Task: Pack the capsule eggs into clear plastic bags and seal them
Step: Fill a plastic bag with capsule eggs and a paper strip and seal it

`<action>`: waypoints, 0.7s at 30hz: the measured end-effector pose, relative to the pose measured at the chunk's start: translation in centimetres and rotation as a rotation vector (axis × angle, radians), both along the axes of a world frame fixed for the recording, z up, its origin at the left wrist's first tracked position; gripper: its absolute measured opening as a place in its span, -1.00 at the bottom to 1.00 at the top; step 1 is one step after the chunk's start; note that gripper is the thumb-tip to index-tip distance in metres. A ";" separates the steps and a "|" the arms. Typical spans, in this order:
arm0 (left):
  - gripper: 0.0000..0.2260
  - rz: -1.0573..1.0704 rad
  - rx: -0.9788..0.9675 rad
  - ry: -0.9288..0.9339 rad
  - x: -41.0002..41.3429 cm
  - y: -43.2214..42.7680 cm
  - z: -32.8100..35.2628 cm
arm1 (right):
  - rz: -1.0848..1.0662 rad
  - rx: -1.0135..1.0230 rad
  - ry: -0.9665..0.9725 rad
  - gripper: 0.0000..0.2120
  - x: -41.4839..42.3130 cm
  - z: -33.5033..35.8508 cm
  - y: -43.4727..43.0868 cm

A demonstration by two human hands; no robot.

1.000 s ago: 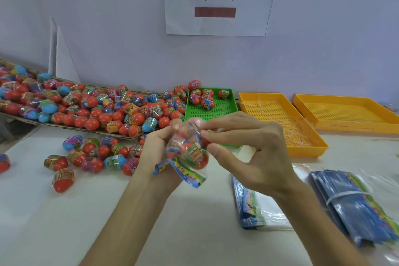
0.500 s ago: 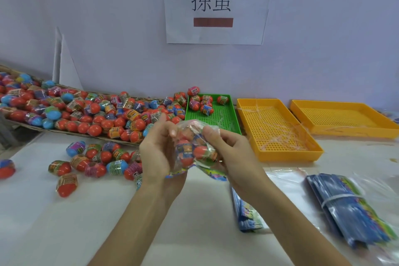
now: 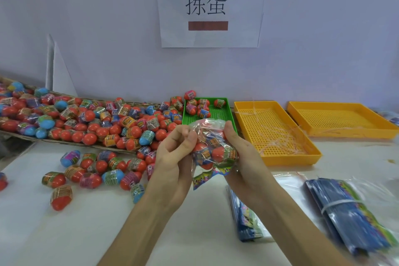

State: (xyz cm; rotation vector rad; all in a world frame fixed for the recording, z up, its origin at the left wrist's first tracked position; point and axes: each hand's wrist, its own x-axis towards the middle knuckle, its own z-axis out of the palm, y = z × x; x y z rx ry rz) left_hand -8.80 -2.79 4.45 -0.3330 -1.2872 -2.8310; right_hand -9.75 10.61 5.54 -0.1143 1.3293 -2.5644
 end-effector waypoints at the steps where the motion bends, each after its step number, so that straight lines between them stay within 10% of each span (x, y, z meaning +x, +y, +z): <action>1: -0.88 -0.005 0.013 0.001 0.0 0.0 -0.1 | 0.010 -0.009 -0.007 -0.45 -0.1 -0.1 0.0; 6: -0.85 0.011 0.017 -0.013 0.0 -0.1 -0.1 | -0.005 0.011 0.007 -0.55 -0.4 -0.4 0.4; 12: -0.84 0.318 -0.432 0.161 -0.1 -0.1 -0.2 | -0.488 0.846 0.427 -0.68 -1.0 -1.4 0.6; 21: -0.72 0.206 -0.347 0.205 -0.1 0.8 -0.7 | -0.116 0.625 0.481 -0.67 -0.3 -1.8 -0.1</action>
